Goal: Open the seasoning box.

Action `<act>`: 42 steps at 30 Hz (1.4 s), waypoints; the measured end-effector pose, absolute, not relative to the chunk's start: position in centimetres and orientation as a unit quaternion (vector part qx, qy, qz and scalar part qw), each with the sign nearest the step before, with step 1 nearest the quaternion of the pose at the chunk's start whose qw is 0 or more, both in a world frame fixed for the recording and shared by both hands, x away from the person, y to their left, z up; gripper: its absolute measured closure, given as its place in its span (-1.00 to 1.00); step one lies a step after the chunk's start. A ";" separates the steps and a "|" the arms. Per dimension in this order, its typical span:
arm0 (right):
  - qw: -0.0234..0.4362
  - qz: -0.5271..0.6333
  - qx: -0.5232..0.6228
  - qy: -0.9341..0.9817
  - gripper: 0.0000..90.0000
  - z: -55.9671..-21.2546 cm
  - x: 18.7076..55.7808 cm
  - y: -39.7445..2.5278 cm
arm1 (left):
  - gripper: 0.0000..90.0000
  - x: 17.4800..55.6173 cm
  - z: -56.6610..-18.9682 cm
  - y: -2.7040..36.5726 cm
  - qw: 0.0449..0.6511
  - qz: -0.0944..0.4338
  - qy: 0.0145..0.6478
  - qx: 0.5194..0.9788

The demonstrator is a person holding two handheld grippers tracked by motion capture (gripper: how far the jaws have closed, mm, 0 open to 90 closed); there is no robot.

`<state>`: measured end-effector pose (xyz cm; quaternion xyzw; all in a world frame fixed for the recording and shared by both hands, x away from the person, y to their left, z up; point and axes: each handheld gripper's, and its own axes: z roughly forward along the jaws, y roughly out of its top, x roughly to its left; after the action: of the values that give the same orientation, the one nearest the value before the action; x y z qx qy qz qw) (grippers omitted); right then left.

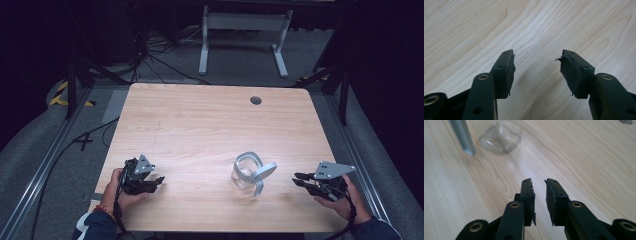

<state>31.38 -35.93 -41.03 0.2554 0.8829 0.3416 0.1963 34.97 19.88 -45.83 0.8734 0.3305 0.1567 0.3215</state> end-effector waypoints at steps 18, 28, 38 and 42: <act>0.194 0.354 0.354 0.843 -0.08 -45.1 31.7 -41.6 | -0.29 35.1 -47.5 21.2 0.355 0.128 0.334 0.864; 0.196 0.364 0.400 0.818 -0.34 -46.6 31.3 -43.6 | -0.51 35.1 -48.1 21.1 0.368 0.140 0.344 0.853; 0.197 0.363 0.400 0.818 -0.38 -46.6 31.3 -43.5 | -0.62 35.0 -48.1 21.1 0.364 0.147 0.357 0.848; 0.196 0.363 0.402 0.818 -0.41 -46.7 31.3 -43.4 | -0.62 35.0 -48.1 21.1 0.364 0.146 0.356 0.849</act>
<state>31.33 -43.42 -46.65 0.4016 0.8178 0.3626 0.1959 35.00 21.12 -48.10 0.8486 0.3556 0.1460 0.3635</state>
